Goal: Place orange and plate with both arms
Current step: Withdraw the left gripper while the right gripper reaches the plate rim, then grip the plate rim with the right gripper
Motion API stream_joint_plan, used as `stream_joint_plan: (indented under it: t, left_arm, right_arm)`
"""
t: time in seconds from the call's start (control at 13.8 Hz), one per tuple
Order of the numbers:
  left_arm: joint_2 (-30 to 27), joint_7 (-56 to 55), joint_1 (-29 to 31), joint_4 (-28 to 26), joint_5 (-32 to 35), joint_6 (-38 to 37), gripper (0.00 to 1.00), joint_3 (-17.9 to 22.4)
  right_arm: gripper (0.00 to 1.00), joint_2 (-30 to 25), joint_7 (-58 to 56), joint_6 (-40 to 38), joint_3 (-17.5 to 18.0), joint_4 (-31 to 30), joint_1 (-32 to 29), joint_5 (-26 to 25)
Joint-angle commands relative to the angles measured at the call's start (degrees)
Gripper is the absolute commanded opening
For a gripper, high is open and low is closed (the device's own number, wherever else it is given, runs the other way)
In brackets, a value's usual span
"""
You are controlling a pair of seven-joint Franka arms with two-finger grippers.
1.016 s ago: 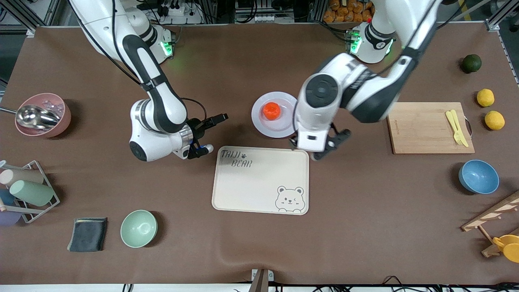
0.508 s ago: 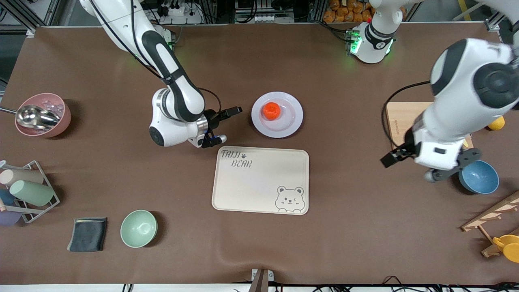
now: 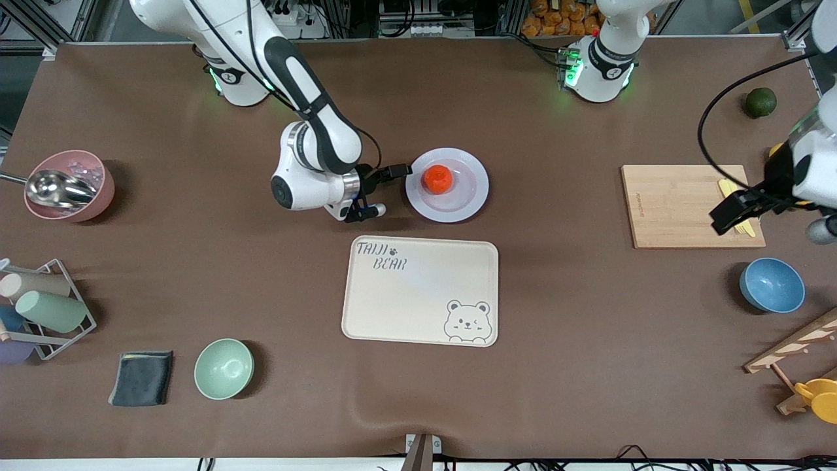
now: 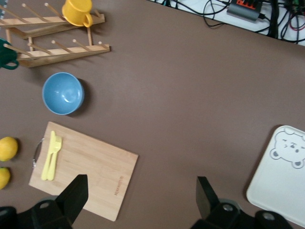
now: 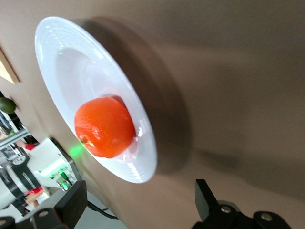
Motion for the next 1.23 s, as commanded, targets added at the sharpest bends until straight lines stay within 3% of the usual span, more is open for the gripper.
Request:
stream_joint_plan:
  t: [0.0, 0.07, 0.44, 0.73, 1.16]
  left_arm:
    - [-2.14, 5.41, -15.74, -1.86, -5.60, -0.61, 1.00, 19.62]
    - [-2.75, 9.19, -15.77, -2.12, -8.42, -0.61, 1.00, 21.06]
    - [-5.65, 16.17, -16.21, -5.02, -9.59, -1.05, 1.00, 26.17]
    - [-6.09, 16.88, -16.21, -5.20, -10.47, -2.02, 1.00, 26.35]
    - [-6.18, 17.05, -15.42, -4.94, -10.47, -2.02, 1.00, 25.82]
  right_arm:
    - [1.00, -0.98, -0.74, 2.06, -0.50, -1.44, 0.82, 2.91]
    - [1.00, -0.63, -0.74, 4.08, -0.50, -1.53, 1.61, 2.91]
    - [1.00, 1.04, -2.57, 5.50, -0.50, -1.53, 4.78, 7.48]
    - [1.00, 3.41, -9.17, 5.33, -0.50, -1.27, 4.78, 7.48]
    - [1.00, 3.94, -9.27, 5.41, -0.50, 0.05, 6.27, 7.74]
